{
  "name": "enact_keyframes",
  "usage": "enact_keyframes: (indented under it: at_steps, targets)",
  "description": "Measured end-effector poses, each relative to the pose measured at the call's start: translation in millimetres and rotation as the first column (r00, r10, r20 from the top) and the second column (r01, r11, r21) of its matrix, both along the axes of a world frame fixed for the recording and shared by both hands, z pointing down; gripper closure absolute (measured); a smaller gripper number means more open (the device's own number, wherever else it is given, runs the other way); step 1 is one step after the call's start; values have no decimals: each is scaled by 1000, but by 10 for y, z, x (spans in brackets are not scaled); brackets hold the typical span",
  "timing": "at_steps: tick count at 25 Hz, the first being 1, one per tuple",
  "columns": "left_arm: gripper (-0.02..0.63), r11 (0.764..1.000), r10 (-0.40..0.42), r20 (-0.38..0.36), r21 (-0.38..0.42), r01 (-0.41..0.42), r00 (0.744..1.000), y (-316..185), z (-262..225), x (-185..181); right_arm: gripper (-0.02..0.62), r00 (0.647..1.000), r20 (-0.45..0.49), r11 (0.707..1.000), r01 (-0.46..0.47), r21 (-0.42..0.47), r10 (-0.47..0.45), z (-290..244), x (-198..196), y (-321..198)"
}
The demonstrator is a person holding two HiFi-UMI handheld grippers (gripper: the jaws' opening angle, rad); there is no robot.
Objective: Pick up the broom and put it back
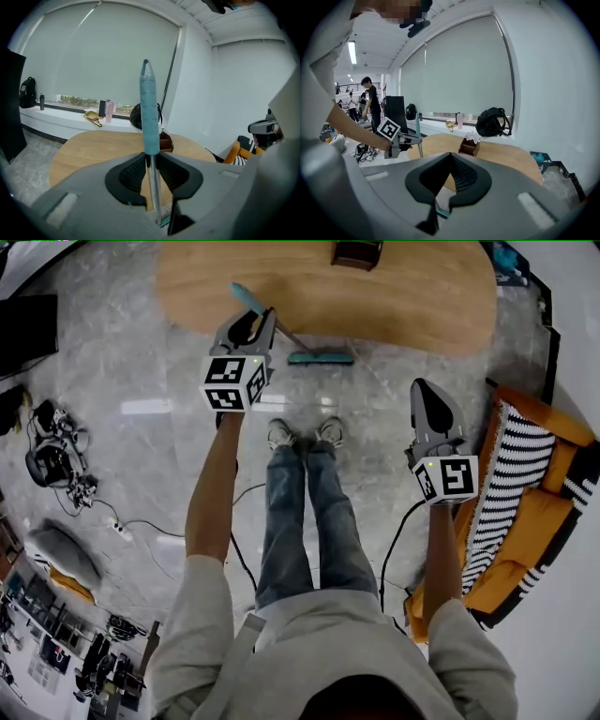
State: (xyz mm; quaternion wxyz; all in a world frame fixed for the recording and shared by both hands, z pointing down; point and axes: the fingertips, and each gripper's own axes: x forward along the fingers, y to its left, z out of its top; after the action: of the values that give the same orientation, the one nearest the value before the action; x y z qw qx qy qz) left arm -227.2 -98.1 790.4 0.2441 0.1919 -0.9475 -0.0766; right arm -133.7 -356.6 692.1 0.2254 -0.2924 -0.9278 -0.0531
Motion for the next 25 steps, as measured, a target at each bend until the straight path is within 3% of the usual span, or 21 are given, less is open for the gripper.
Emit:
enact_keyframes:
  at_steps: [11, 16, 25]
  targets:
    - [508, 1000, -11, 12, -4, 11, 1000, 85, 37, 4, 594, 1000, -1, 1000, 5, -2, -5, 31, -46, 77]
    - [442, 1000, -14, 20, 10, 14, 1000, 103, -20, -21, 594, 1000, -6, 1000, 7, -1, -7, 12, -40, 110]
    - [428, 1000, -15, 10, 1, 15, 1000, 172, 36, 89, 594, 1000, -2, 1000, 18, 2, -18, 30, -46, 208]
